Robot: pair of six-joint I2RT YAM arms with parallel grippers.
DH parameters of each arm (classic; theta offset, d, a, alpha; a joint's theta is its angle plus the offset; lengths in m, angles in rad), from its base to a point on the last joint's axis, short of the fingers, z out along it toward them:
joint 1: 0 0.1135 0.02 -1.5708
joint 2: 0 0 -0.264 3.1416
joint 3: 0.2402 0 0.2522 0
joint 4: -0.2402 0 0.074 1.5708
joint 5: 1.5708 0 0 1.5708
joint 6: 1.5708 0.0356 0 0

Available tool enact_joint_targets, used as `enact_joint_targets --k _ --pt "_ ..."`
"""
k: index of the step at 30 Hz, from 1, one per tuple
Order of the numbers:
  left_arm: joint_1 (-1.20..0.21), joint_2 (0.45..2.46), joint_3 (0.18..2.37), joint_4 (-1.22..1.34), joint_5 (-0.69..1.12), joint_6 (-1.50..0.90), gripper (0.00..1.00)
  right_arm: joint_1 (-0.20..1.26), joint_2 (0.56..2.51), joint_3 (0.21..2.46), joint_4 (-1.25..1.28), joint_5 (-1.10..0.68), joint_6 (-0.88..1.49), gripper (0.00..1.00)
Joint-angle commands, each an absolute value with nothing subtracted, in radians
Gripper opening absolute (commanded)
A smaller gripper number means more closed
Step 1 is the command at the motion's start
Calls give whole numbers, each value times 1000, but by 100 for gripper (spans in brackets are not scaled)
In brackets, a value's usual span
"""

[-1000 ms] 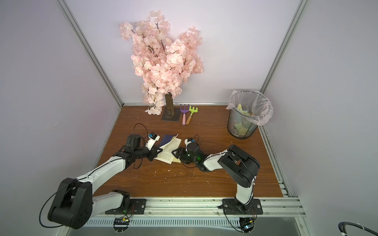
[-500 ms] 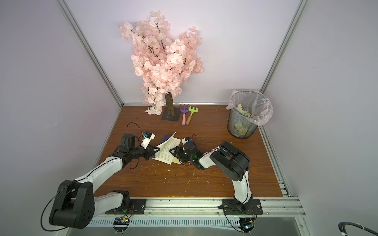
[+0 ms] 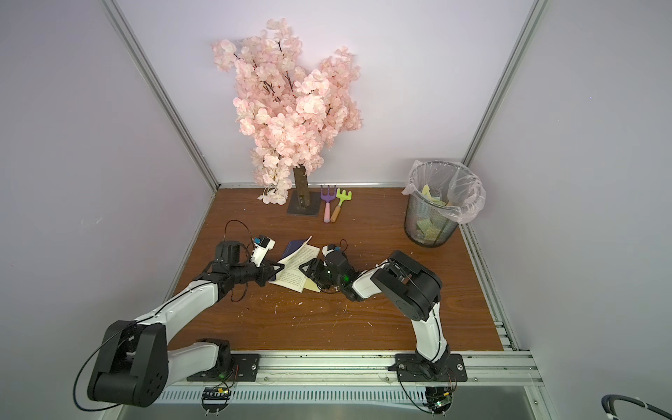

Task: Peel off the used sticky note
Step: Turn the page of the book at the center of the board.

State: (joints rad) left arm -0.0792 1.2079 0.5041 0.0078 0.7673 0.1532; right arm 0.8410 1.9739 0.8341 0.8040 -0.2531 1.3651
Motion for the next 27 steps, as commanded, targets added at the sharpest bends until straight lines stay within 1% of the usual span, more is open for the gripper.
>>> enact_joint_targets --k 1,6,14,17,27 --pt "-66 1217 491 33 799 140 1 853 1988 841 876 -278 1403 62" --pt "-67 1222 489 36 799 141 1 854 2016 830 985 -298 1456 62" --pt "-67 1223 490 35 801 141 1 851 2031 831 1073 -295 1472 63" --pt "-66 1223 490 34 804 146 1 851 2053 836 1116 -301 1519 63" --pt "-66 1228 494 26 808 156 1 848 2042 832 1143 -275 1489 64"
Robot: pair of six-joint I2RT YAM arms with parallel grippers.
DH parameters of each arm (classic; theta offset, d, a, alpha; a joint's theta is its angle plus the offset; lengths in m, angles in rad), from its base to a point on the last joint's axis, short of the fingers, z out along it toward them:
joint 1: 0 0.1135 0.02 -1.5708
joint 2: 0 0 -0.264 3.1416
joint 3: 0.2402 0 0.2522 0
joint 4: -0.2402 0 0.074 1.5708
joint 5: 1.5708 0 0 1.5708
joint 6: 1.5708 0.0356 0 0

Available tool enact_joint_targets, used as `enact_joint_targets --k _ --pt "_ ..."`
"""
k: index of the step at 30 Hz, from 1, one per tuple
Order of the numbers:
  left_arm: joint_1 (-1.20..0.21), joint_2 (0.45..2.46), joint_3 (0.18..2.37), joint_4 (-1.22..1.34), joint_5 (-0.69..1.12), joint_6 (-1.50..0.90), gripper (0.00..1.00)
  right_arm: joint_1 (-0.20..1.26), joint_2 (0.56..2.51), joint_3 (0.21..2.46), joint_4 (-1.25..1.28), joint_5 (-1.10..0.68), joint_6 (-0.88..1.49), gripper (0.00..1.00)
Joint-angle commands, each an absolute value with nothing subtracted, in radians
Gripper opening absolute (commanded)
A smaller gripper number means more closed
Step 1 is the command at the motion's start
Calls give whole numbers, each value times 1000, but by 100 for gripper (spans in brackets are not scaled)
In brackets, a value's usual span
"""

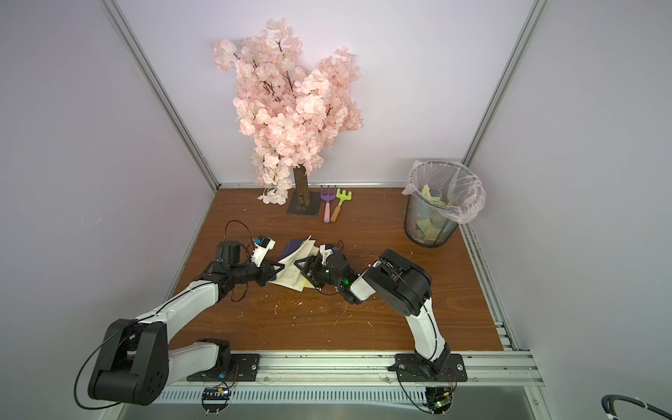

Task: Peel off the used sticky note
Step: Turn the page of the book at the center of the board.

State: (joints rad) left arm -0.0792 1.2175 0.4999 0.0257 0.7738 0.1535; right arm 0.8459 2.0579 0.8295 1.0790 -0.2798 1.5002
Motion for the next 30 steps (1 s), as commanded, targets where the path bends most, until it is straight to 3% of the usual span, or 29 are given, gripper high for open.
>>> enact_joint_targets --k 1,15,30 --pt "-66 1229 495 24 811 158 1 848 2047 832 1159 -272 1489 65" --pt "-67 1238 503 10 824 177 1 838 2105 827 1298 -248 1505 66" --pt "-96 1296 535 -84 826 305 1 811 2082 879 1190 -259 1455 67"
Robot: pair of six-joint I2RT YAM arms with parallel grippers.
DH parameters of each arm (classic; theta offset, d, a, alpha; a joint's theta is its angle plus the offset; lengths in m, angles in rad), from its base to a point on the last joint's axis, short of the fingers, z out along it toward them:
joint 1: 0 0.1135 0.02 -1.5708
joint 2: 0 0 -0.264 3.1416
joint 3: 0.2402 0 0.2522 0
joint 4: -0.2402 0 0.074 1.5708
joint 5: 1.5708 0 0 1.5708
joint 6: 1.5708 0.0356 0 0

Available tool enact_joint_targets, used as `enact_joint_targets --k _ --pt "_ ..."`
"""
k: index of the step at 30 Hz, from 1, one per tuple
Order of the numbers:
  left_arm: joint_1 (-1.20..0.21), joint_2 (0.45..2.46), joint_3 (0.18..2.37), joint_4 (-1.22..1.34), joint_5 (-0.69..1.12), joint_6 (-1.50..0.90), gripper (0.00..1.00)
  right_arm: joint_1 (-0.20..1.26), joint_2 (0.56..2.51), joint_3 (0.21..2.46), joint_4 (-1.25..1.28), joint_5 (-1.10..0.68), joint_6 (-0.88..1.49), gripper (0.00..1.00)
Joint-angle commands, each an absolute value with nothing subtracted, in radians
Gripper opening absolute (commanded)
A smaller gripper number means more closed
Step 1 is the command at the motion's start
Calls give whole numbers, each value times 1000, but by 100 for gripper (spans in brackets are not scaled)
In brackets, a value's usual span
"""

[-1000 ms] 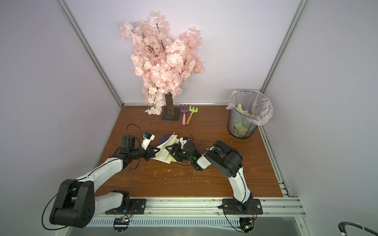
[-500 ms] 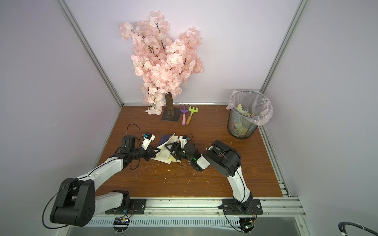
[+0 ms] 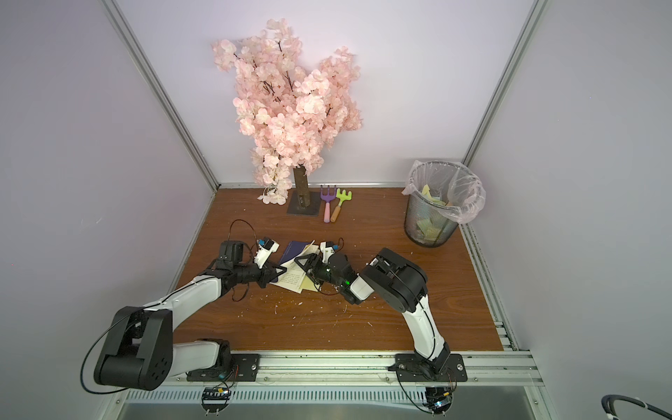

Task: Peel off the used sticky note
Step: Turn the page of the book at the center of the board.

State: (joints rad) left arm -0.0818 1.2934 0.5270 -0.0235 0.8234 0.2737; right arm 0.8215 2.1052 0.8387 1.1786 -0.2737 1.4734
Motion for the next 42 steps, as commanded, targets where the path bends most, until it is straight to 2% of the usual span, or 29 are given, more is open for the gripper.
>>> enact_joint_targets --k 1,11,16,17,22,24,27,28,35,38,42 --pt "-111 1291 531 -84 803 308 1 809 2082 881 1190 -260 1457 67" --pt "-173 1258 503 -66 711 317 1 807 2091 901 1185 -270 1468 69" --pt "-179 1246 510 -95 706 337 12 807 2109 923 1135 -272 1472 68" --pt "-182 1242 511 -100 706 343 16 807 2109 930 1107 -272 1472 68" --pt "-196 1222 541 -175 712 391 54 807 2121 954 1035 -276 1467 61" --pt "-199 1217 565 -215 721 406 65 808 2125 951 1038 -277 1470 59" --pt "-210 1201 587 -262 714 433 80 808 2137 952 1041 -282 1472 51" --pt "-218 1194 588 -270 696 441 82 807 2141 951 1046 -284 1473 47" --pt "-370 1155 543 -219 370 492 87 807 2140 938 1072 -283 1502 9" --pt "-407 1126 510 -178 306 501 91 808 2125 931 1076 -282 1510 0" --pt "-453 1085 479 -138 238 504 96 807 2100 928 1052 -284 1515 0"
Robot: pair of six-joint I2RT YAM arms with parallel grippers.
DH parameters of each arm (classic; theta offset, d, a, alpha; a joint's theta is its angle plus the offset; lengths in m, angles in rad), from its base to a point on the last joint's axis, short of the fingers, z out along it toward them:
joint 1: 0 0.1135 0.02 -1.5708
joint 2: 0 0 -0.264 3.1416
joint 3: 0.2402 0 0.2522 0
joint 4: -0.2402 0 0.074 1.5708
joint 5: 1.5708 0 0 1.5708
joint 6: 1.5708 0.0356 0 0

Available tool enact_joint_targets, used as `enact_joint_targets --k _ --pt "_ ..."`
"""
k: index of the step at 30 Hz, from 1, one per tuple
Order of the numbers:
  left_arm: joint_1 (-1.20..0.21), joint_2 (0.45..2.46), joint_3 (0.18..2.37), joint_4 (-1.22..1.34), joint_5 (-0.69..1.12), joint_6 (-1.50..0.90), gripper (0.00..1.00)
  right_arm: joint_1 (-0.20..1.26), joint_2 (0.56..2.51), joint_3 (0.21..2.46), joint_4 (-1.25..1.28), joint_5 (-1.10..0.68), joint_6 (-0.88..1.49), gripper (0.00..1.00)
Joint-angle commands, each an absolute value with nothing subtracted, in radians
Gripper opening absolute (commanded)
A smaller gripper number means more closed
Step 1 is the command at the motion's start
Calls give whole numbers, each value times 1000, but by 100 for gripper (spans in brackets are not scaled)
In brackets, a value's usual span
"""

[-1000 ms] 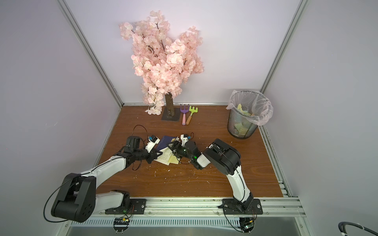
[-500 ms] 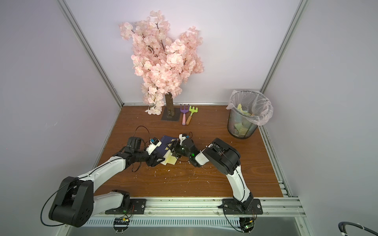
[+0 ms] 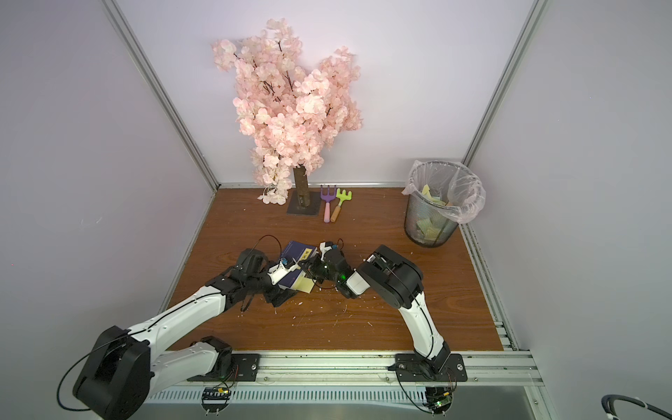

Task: Peel off the used sticky note
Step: Turn the page of the book at the center of the board.

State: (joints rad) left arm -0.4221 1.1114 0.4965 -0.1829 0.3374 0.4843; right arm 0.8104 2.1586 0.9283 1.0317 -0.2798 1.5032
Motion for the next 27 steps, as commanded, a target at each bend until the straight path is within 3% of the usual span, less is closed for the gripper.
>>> enact_joint_targets --k 1,18,21,27 --pt "-460 1082 477 -130 227 503 100 807 2095 927 1048 -283 1514 0" --pt "-617 1159 401 56 -56 537 97 807 2093 927 1072 -301 1560 1" --pt "-636 1165 387 83 -105 539 94 806 2094 931 1077 -304 1564 3" --pt "-644 1159 387 84 -123 540 78 806 2090 939 1064 -307 1558 4"
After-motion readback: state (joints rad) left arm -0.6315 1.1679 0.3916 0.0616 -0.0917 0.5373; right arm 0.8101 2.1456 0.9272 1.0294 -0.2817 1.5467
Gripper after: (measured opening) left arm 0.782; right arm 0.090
